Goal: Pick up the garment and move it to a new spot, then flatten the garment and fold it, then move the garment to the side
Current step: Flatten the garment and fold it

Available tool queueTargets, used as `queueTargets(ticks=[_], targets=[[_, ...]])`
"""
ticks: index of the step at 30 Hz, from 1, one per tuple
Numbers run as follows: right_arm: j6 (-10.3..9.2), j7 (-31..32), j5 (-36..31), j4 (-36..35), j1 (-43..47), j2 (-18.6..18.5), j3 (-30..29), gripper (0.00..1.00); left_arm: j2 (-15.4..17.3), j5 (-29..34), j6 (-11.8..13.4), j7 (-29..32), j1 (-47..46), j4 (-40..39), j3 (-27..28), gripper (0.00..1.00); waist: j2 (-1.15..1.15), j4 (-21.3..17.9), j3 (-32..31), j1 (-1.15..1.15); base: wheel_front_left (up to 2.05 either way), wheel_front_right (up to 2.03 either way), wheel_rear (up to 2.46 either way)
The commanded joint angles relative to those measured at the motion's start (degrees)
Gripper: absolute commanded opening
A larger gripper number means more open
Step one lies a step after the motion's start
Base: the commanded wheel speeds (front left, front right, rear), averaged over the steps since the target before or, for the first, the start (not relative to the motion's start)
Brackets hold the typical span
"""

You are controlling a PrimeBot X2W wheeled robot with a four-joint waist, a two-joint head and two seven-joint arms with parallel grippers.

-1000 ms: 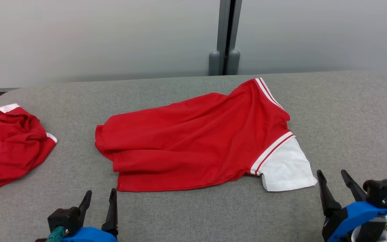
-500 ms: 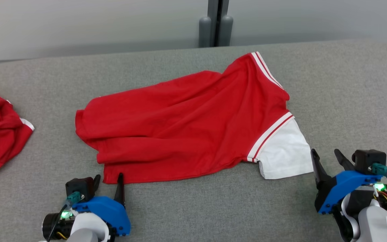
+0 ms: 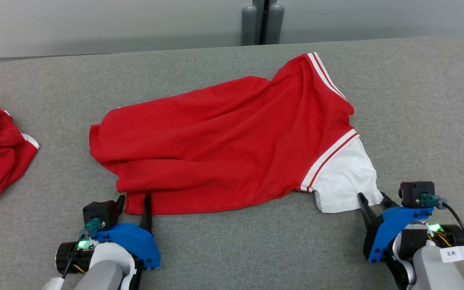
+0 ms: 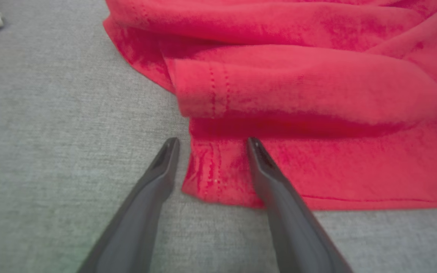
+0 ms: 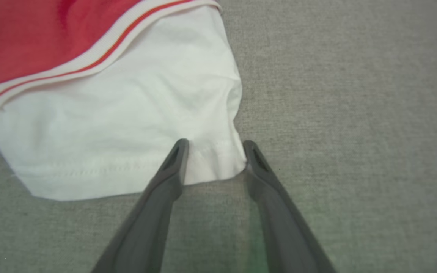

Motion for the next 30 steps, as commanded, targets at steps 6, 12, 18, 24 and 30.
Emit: queueTargets(ticks=[6, 12, 18, 24, 30], targets=[[0.01, -0.84, -0.37, 0.25, 0.55, 0.11, 0.08, 0.00, -0.41, -0.79, -1.05, -1.13, -0.07, 1.99, -0.19, 0.00, 0.00, 0.10, -0.64, 0.00, 0.00, 0.00, 0.00], [0.02, -2.77, 2.38, -5.49, 1.74, 0.08, -1.59, 0.00, 0.02, -2.13, -1.64, -4.05, 1.25, -2.36, 1.52, 0.00, 0.00, 0.73, -2.48, 0.00, 0.00, 0.00, 0.00], [0.02, -1.52, 5.79, -18.80, 4.98, 0.07, -3.99, 0.00, 2.17, -4.16, -1.70, -4.85, 5.92, -14.75, 4.13, 0.00, 0.00, 1.27, -5.42, 0.00, 0.00, 0.00, 0.00], [0.02, 2.70, 10.67, -34.53, 8.60, 0.06, -4.79, 0.00, 3.90, -10.00, -1.71, -1.48, 10.85, -32.59, 7.82, 0.00, 0.00, 1.33, -7.77, 0.00, 0.00, 0.00, 0.00], [0.02, 6.49, 10.49, -47.72, 9.43, 0.04, -5.68, 0.00, 6.55, -12.82, 0.01, 3.14, 12.17, -49.13, 9.89, 0.00, 0.00, 1.08, -9.22, 0.00, 0.00, 0.00, 0.00]])
